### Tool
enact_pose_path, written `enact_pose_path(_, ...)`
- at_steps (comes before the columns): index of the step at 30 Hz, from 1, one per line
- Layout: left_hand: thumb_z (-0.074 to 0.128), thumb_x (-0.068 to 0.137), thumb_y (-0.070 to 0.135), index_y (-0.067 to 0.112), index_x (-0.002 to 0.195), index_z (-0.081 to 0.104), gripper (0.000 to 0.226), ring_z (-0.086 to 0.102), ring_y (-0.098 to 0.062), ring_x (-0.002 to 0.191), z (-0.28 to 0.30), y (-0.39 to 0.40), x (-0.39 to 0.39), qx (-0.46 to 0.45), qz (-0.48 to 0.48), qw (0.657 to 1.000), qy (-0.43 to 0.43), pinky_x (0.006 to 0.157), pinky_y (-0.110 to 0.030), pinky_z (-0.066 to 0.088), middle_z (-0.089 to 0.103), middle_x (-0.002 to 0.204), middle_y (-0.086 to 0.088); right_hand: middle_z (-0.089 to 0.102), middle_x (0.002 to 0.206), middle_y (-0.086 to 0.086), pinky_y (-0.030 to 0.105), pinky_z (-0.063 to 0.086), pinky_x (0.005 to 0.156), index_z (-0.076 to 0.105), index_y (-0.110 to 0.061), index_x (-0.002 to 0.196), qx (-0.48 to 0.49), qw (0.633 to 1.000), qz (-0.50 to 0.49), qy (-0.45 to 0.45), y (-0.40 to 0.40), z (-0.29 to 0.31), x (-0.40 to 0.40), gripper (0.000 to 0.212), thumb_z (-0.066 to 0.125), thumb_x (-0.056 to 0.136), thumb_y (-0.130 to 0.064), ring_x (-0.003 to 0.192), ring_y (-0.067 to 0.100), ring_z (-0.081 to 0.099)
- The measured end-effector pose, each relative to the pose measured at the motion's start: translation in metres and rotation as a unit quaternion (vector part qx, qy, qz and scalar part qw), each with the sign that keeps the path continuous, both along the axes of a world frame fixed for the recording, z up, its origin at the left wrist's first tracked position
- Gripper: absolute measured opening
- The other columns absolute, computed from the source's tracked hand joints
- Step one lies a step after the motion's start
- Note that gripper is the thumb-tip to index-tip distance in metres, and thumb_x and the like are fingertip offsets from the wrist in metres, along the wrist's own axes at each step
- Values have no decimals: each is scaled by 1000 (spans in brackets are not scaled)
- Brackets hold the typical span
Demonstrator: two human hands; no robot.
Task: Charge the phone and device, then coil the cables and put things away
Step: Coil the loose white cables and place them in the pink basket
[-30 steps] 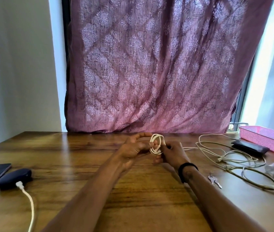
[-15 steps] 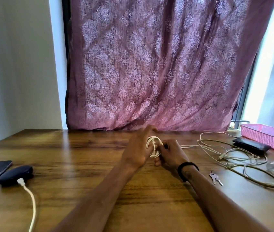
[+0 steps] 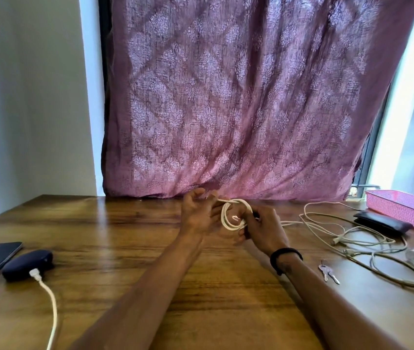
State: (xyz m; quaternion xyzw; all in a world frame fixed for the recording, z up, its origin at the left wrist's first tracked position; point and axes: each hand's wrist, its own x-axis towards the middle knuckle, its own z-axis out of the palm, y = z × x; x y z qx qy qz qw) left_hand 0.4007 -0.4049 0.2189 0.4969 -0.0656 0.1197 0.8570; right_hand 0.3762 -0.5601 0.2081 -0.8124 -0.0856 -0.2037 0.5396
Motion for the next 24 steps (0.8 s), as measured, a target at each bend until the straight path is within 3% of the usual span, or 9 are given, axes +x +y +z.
enact_pose_path(2, 69, 93, 5, 12, 120, 48, 35, 72, -23, 62, 3, 2, -1, -68, -45, 996, 25, 58, -34, 61, 71, 98, -26, 75, 68, 14, 47, 64, 55, 74, -5, 92, 1, 1000, -2, -15, 2, 2, -2, 27, 60, 105, -24, 56, 27, 75)
enact_pose_path(6, 69, 94, 9, 3, 96, 63, 9, 68, -13, 52, -4, -1, -2, 25, -2, 1000, 9, 48, -26, 57, 70, 77, -15, 73, 62, 12, 42, 63, 54, 72, -5, 88, 22, 999, -8, -45, 3, 6, -6, 29, 59, 106, -23, 53, 26, 74)
enact_pose_path(9, 73, 91, 13, 1, 84, 68, 16, 69, -16, 56, -12, -1, 3, 72, 56, 995, -29, 50, -26, 56, 71, 71, -12, 72, 61, 11, 45, 63, 55, 71, -5, 88, 16, 999, -4, -49, 3, 6, -6, 27, 59, 106, -20, 52, 26, 74)
enact_pose_path(13, 76, 91, 20, -2, 88, 74, 22, 75, -36, 72, -22, 5, 6, 147, 132, 978, -70, 64, -41, 63, 76, 82, -17, 73, 62, 12, 41, 63, 53, 73, -11, 90, 0, 999, 3, -46, 8, 4, -8, 22, 60, 105, -21, 51, 26, 74)
enact_pose_path(15, 73, 93, 28, 3, 88, 78, 26, 76, -36, 76, -23, 4, 2, 191, 135, 967, -101, 69, -50, 64, 78, 80, -14, 74, 63, 12, 44, 63, 54, 73, -10, 92, 8, 999, 2, -45, 8, 2, -6, 22, 60, 106, -23, 52, 26, 74)
enact_pose_path(18, 70, 91, 44, 7, 89, 79, 38, 77, -24, 76, -15, -2, -10, 240, 102, 957, -127, 70, -43, 64, 78, 80, -8, 74, 63, 12, 52, 64, 61, 72, -8, 91, 27, 999, -20, -39, 3, 0, -2, 27, 59, 106, -24, 53, 26, 74)
enact_pose_path(21, 77, 85, 43, 18, 90, 77, 25, 72, -2, 72, -16, -3, -10, 367, 140, 905, -162, 68, -27, 60, 76, 78, 7, 76, 66, 10, 54, 64, 63, 73, -9, 90, 31, 999, -22, -36, 1, 0, 0, 26, 59, 106, -24, 55, 25, 75)
enact_pose_path(22, 77, 87, 36, 18, 90, 78, 18, 72, -3, 71, -16, -2, -8, 366, 125, 907, -166, 67, -31, 60, 77, 78, 6, 76, 68, 11, 54, 64, 62, 73, -8, 91, 30, 999, -14, -37, 1, -1, 0, 25, 59, 106, -24, 56, 25, 76)
enact_pose_path(24, 75, 91, 23, 15, 92, 79, 10, 73, -9, 73, -13, -2, -8, 290, 47, 948, -125, 70, -38, 60, 78, 80, 1, 77, 71, 11, 54, 65, 62, 74, -8, 94, 37, 999, 2, -35, 2, -2, 2, 24, 60, 106, -24, 59, 28, 76)
